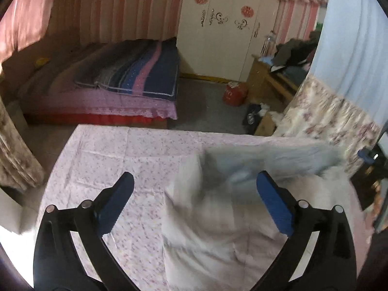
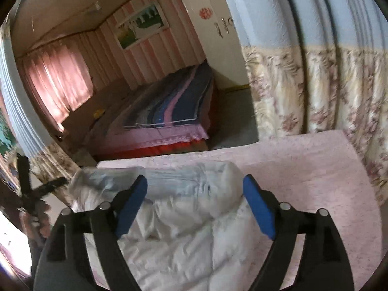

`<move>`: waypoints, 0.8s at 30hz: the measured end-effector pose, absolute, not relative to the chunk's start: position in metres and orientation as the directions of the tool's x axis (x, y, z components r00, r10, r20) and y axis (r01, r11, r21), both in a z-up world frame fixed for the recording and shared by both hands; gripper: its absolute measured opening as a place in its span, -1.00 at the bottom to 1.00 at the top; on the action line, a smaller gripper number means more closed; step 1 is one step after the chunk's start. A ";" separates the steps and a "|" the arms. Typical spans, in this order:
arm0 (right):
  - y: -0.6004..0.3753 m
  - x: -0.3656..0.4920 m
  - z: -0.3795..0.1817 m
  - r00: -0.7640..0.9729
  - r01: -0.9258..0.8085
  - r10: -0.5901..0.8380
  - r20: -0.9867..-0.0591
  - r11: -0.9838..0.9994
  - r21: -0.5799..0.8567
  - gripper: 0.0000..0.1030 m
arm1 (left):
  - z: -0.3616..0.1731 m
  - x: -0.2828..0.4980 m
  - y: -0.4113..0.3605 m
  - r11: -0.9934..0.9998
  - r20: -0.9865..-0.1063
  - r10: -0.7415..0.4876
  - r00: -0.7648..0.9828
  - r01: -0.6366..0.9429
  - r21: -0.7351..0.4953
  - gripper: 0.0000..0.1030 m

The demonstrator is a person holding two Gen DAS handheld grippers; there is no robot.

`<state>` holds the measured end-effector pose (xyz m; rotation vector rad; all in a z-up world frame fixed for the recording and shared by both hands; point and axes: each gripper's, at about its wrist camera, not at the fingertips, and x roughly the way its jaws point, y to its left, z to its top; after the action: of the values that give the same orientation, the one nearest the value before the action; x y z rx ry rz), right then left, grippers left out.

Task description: Fold large clothes

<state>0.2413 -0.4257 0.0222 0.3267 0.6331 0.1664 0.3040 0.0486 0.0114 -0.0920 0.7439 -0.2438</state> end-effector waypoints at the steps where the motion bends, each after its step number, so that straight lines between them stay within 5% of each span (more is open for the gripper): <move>1: -0.425 0.236 0.020 0.798 -0.044 0.228 -0.557 0.945 0.323 0.59 | 0.010 0.299 0.052 0.967 -0.657 -0.254 0.710 0.180 -0.179 0.94; 8: -0.402 0.233 -0.050 0.674 -0.026 0.165 -0.720 0.979 0.200 0.61 | -0.055 0.277 0.021 0.978 -0.754 -0.168 0.635 0.203 -0.047 0.92; 9: -0.398 0.237 -0.060 0.652 -0.021 0.154 -0.742 0.982 0.186 0.59 | -0.064 0.281 0.018 0.979 -0.769 -0.157 0.620 0.202 -0.037 0.74; 10: -0.395 0.242 -0.069 0.644 -0.025 0.146 -0.751 0.985 0.171 0.45 | -0.073 0.286 0.015 0.978 -0.785 -0.160 0.599 0.206 -0.042 0.30; 11: -0.390 0.245 -0.075 0.645 -0.041 0.144 -0.750 0.987 0.154 -0.07 | -0.083 0.294 0.013 0.977 -0.805 -0.165 0.570 0.205 -0.055 0.14; 13: -0.385 0.251 -0.074 0.662 -0.047 0.125 -0.739 0.991 0.125 -0.65 | -0.087 0.304 0.013 0.981 -0.810 -0.152 0.566 0.185 -0.055 -0.48; 15: -0.380 0.253 -0.056 0.719 -0.043 0.079 -0.690 0.997 0.069 -0.81 | -0.074 0.309 0.021 0.982 -0.787 -0.175 0.592 0.160 -0.098 -0.71; 18: -0.366 0.259 -0.025 0.782 -0.040 0.011 -0.623 0.999 -0.032 -0.85 | -0.060 0.317 0.023 0.985 -0.773 -0.159 0.614 0.151 -0.083 -0.77; 24: -0.374 0.278 -0.075 0.690 -0.017 0.003 -0.723 1.000 -0.012 -0.76 | -0.107 0.336 0.024 0.987 -0.827 -0.137 0.545 0.146 -0.068 -0.64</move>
<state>0.2776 -0.3739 -0.0750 -0.0181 0.8087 0.0111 0.3362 0.0237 -0.1069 0.0098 0.9798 -0.1682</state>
